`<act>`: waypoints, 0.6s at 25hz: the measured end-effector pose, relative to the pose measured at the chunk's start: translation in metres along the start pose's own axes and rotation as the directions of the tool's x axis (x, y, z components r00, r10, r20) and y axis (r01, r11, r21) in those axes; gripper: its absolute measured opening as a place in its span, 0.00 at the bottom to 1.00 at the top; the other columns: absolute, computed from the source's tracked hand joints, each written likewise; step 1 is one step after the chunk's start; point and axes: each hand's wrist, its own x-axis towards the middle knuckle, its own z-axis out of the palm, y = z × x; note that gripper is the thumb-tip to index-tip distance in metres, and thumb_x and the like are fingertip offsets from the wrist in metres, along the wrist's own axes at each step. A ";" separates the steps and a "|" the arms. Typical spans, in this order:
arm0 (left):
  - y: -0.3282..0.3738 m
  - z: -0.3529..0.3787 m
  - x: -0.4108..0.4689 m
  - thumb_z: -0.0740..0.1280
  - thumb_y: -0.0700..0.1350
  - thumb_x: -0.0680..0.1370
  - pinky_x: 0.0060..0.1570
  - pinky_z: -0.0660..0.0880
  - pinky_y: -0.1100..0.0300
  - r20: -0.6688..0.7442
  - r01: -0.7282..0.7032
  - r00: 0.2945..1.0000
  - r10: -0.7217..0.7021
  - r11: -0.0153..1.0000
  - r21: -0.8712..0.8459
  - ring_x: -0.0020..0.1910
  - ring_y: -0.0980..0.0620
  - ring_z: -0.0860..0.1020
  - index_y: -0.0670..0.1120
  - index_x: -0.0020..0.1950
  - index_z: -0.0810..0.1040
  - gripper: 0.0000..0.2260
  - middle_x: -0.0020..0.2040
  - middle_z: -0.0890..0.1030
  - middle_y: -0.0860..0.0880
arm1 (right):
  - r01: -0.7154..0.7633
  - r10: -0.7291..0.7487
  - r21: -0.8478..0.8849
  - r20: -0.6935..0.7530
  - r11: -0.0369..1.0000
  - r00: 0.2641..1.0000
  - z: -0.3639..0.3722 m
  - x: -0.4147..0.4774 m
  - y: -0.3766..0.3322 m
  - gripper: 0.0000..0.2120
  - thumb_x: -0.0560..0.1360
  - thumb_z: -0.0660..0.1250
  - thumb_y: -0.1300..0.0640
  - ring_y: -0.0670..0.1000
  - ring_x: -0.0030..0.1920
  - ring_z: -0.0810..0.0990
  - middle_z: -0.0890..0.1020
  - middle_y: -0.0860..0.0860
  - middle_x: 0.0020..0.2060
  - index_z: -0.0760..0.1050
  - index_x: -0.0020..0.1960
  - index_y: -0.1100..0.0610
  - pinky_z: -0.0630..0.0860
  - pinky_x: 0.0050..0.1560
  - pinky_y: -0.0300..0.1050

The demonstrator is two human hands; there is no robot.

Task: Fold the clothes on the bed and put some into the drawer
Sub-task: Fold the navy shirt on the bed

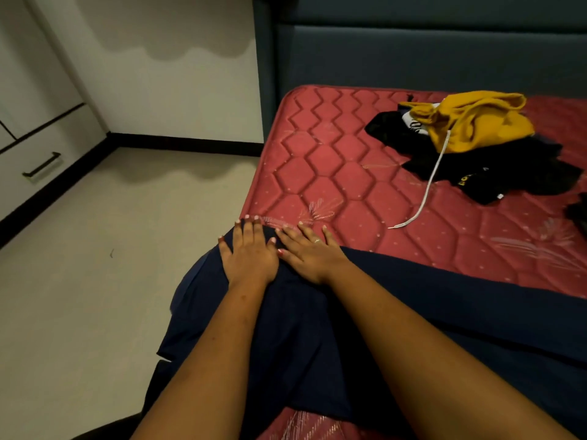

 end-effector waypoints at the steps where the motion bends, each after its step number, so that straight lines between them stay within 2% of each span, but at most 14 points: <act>1: 0.002 -0.002 -0.005 0.41 0.57 0.83 0.73 0.37 0.41 0.031 0.008 0.999 -0.008 1.000 0.016 0.78 0.50 0.40 0.48 0.79 0.40 0.27 0.79 0.41 0.50 | -0.009 0.009 -0.012 -0.008 1.000 1.000 0.000 -0.012 0.010 0.27 0.81 0.41 0.39 0.46 0.77 0.40 0.44 0.40 0.77 0.40 0.78 0.42 0.34 0.74 0.59; 4: 0.019 -0.011 -0.025 0.40 0.60 0.82 0.72 0.34 0.40 0.134 0.021 0.990 -0.031 0.997 0.074 0.77 0.50 0.37 0.46 0.78 0.37 0.30 0.79 0.37 0.49 | -0.059 0.055 -0.044 -0.084 0.997 0.995 0.003 -0.068 0.062 0.27 0.80 0.40 0.37 0.46 0.77 0.41 0.46 0.41 0.78 0.41 0.77 0.40 0.36 0.74 0.58; 6: 0.039 -0.014 -0.036 0.41 0.63 0.81 0.71 0.33 0.39 0.193 0.026 0.980 -0.045 0.994 0.102 0.77 0.49 0.36 0.44 0.78 0.36 0.33 0.79 0.36 0.48 | -0.089 0.081 -0.067 -0.102 0.994 0.991 0.005 -0.106 0.099 0.32 0.74 0.33 0.31 0.46 0.77 0.41 0.46 0.40 0.78 0.40 0.77 0.38 0.36 0.74 0.57; 8: 0.081 -0.009 -0.055 0.42 0.65 0.80 0.71 0.33 0.39 0.245 -0.041 0.970 0.011 0.992 0.118 0.77 0.47 0.36 0.42 0.78 0.36 0.36 0.78 0.36 0.46 | -0.159 0.152 -0.061 -0.113 0.985 0.982 0.005 -0.150 0.141 0.36 0.69 0.29 0.29 0.46 0.77 0.41 0.45 0.40 0.77 0.40 0.76 0.37 0.36 0.74 0.57; 10: 0.134 0.003 -0.079 0.43 0.66 0.79 0.72 0.35 0.40 0.260 -0.149 0.958 0.121 0.985 0.090 0.77 0.45 0.37 0.42 0.78 0.37 0.38 0.78 0.37 0.44 | -0.272 0.265 -0.037 -0.134 0.962 0.955 0.004 -0.191 0.184 0.30 0.75 0.33 0.32 0.46 0.77 0.41 0.46 0.41 0.78 0.40 0.76 0.36 0.37 0.75 0.57; 12: 0.189 0.019 -0.104 0.44 0.66 0.79 0.73 0.37 0.41 0.268 -0.256 0.933 0.240 0.966 0.027 0.77 0.43 0.38 0.44 0.78 0.38 0.37 0.79 0.38 0.44 | -0.427 0.422 -0.009 -0.146 0.904 0.895 0.005 -0.226 0.228 0.25 0.80 0.40 0.38 0.47 0.78 0.42 0.46 0.41 0.78 0.40 0.76 0.37 0.39 0.75 0.58; 15: 0.262 0.044 -0.138 0.45 0.65 0.80 0.73 0.37 0.41 0.250 -0.429 0.874 0.417 0.903 -0.008 0.77 0.43 0.37 0.47 0.79 0.40 0.34 0.79 0.39 0.45 | -0.652 0.665 0.131 -0.158 0.747 0.730 0.009 -0.269 0.285 0.25 0.82 0.43 0.40 0.49 0.78 0.43 0.46 0.42 0.78 0.42 0.77 0.39 0.40 0.75 0.58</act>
